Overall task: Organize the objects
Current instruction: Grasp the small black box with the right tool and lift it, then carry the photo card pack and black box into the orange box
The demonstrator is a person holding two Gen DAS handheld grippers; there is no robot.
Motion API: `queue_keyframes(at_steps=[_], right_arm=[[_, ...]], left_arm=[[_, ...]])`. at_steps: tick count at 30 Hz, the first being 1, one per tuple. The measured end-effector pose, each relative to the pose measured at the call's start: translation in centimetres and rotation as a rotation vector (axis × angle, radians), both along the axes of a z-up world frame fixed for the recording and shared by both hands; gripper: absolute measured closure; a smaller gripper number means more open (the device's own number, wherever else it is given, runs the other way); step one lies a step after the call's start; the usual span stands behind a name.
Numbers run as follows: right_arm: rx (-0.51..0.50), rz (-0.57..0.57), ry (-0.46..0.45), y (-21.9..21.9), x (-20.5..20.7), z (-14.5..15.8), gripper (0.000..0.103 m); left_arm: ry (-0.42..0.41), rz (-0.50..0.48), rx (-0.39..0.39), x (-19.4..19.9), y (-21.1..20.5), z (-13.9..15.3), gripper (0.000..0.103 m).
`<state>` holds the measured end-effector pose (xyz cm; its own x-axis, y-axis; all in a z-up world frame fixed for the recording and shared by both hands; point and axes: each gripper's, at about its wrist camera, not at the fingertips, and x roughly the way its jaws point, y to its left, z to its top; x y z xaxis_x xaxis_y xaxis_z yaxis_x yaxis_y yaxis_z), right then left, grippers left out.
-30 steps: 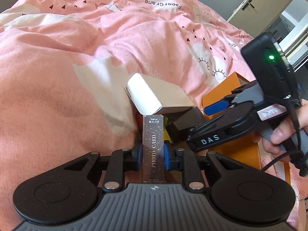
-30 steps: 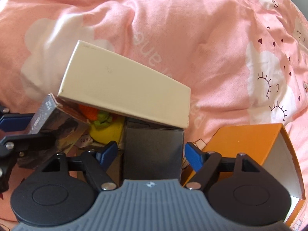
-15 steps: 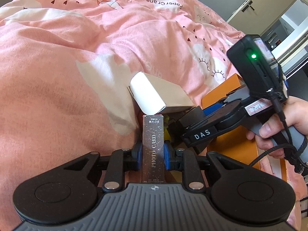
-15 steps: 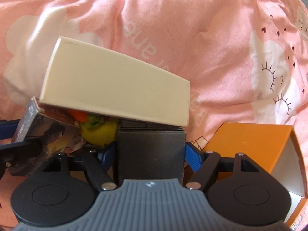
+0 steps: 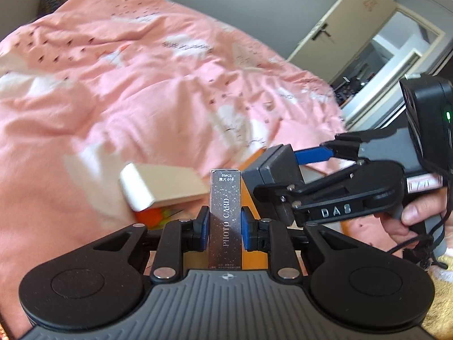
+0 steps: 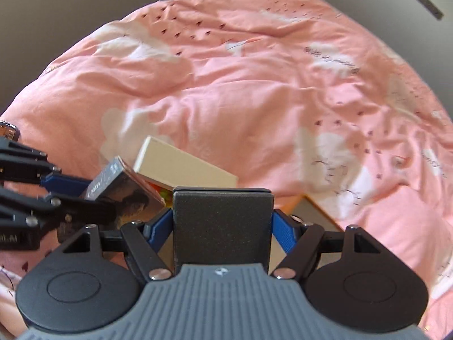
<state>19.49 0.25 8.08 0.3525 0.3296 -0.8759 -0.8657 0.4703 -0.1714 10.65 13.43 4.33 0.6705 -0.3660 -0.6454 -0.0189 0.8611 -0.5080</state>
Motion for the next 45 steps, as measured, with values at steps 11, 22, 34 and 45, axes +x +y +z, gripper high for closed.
queue_keyframes(at_steps=[11,22,34,45], right_arm=[[-0.065,-0.118,-0.078,-13.0,3.7,-2.7,0.027],[-0.03,-0.079,0.001,-16.8,5.8,-7.4,0.027],[-0.035,-0.056,0.014,-17.2,5.8,-8.6,0.027],[-0.057,-0.012,-0.005,-16.6,5.6,-8.6,0.027]], left_arm=[[0.096,-0.202,0.049,9.5,-13.1,-2.2,0.078],[0.285,-0.175,0.204,13.4,-19.0,-8.2,0.078],[0.369,-0.199,0.325,13.7,-20.8,-10.2,0.075],[0.284,-0.339,0.596,12.6,-22.8,-8.0,0.07]])
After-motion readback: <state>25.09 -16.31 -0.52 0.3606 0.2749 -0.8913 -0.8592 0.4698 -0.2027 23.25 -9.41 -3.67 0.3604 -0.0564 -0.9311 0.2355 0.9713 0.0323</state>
